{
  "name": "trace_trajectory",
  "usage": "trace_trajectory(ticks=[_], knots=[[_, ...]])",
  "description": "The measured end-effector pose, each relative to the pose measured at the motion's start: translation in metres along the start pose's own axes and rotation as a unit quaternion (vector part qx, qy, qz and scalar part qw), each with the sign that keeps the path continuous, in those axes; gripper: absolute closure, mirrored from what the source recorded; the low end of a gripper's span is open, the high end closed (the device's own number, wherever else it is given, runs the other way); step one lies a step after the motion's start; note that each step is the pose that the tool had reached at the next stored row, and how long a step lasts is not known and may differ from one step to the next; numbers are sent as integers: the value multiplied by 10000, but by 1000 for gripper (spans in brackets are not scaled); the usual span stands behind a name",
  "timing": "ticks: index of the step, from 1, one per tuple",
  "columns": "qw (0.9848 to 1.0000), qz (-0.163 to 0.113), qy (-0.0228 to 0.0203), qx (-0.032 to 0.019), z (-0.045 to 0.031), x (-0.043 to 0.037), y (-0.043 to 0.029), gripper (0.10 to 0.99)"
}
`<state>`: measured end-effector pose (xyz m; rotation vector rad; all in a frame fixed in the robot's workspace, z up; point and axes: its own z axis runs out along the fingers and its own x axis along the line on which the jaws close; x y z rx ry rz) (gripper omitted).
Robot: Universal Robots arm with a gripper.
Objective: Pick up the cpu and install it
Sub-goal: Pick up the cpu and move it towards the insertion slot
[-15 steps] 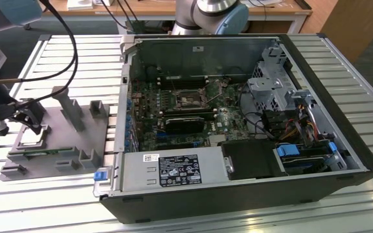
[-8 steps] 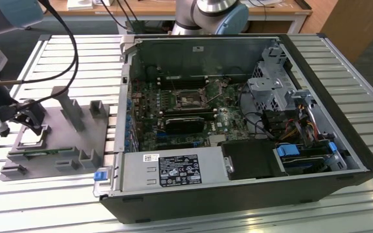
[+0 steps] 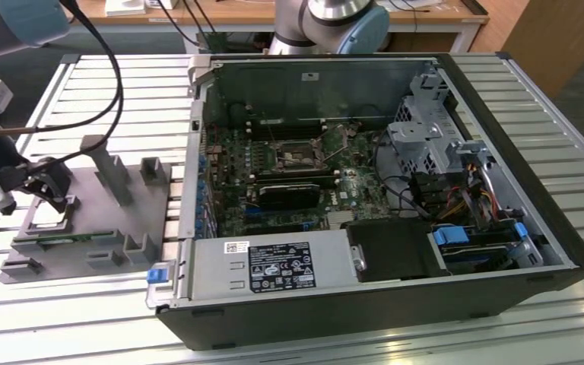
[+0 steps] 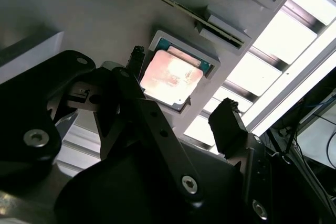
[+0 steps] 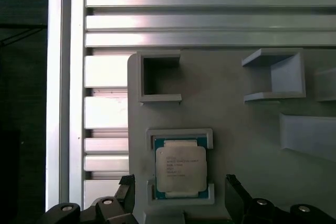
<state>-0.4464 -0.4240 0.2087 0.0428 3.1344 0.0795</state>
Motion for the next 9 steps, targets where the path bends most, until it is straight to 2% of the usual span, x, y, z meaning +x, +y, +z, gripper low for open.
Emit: trace_trajectory(ticks=[9], knots=[[10000,0,1,0,26,0,-1,310]])
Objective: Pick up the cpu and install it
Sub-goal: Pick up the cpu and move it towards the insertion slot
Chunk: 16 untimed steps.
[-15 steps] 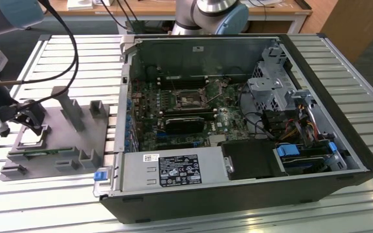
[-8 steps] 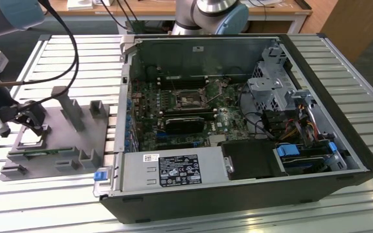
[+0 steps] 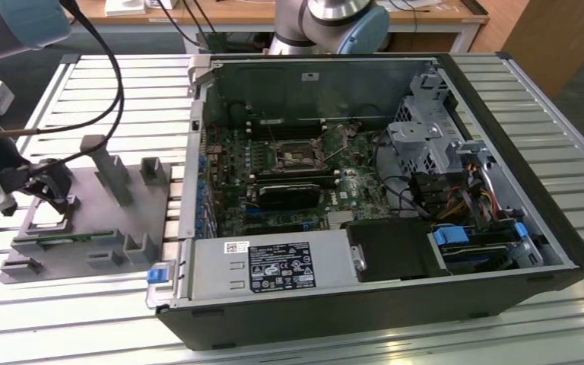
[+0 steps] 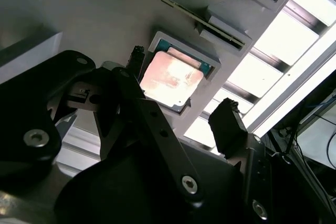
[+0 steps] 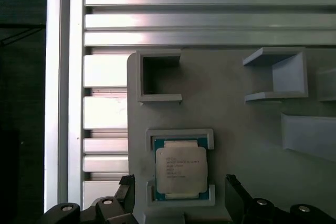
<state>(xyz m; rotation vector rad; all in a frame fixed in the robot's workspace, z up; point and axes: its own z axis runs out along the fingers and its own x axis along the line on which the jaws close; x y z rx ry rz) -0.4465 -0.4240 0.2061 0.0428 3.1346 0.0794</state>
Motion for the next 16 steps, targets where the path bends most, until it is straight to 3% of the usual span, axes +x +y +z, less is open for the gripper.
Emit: trace_trajectory(ticks=[9,16], knots=[[10000,0,13,-5,78,-12,-1,310],[10000,7,25,-13,145,-16,60,310]])
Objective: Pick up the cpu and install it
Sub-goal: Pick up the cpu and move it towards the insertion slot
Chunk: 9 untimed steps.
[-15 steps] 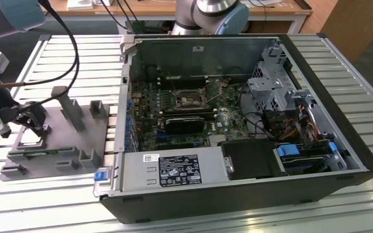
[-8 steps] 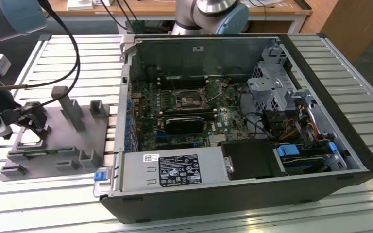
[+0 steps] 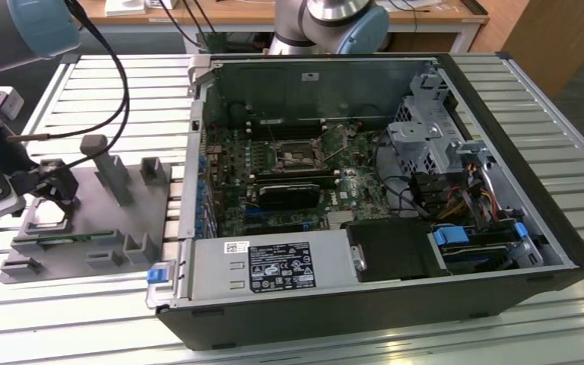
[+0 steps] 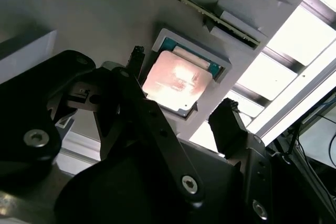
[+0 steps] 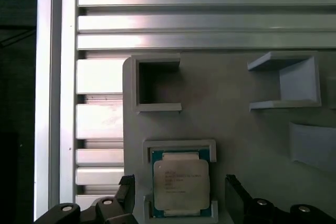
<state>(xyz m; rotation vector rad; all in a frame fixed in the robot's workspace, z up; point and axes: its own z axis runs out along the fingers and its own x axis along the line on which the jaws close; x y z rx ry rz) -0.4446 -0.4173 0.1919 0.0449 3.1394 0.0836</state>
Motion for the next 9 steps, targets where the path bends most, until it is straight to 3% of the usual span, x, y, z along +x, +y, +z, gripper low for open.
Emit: trace_trajectory(ticks=[5,6,9], knots=[[10000,0,0,-5,45,0,-1,325],[10000,0,0,-6,50,0,-1,392],[10000,-7,1,-7,60,0,1,392]])
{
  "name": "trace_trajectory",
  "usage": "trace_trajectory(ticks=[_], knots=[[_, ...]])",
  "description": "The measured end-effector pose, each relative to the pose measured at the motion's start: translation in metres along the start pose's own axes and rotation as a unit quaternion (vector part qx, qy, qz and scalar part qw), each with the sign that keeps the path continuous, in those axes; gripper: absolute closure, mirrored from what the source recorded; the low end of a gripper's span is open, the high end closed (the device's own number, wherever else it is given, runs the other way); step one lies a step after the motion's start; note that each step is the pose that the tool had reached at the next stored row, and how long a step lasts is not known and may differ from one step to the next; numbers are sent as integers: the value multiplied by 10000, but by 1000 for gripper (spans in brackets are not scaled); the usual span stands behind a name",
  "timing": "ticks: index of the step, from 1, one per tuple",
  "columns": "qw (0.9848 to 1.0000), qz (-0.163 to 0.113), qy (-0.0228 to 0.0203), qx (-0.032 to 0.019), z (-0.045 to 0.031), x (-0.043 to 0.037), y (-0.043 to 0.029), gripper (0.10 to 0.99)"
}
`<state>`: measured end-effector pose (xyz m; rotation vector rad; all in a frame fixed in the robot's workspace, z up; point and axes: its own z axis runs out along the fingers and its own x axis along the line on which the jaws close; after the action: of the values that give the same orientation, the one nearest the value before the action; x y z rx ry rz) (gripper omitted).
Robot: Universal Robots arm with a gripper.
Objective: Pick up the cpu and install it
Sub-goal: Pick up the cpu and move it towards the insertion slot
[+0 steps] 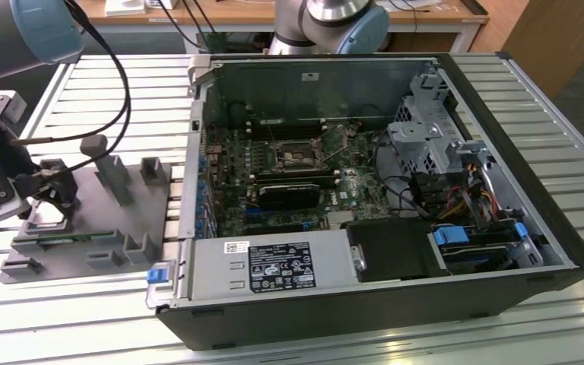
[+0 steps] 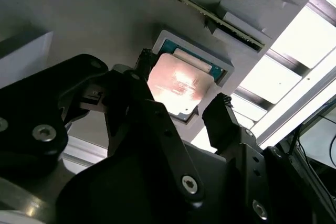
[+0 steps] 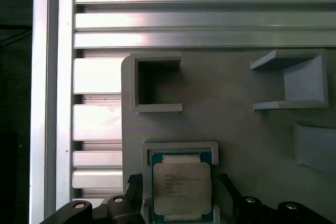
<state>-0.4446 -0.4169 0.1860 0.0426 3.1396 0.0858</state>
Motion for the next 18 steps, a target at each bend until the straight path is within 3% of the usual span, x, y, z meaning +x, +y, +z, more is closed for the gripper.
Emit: trace_trajectory(ticks=[2,3,11,14,15,18], knots=[[10000,-15,1,0,2,0,2,408],[10000,-25,1,0,2,0,2,475],[9999,-144,7,-1,7,0,3,475],[9999,-171,10,0,8,0,3,490],[9998,-179,11,0,8,0,3,553],[9998,-195,10,-5,10,1,4,553]])
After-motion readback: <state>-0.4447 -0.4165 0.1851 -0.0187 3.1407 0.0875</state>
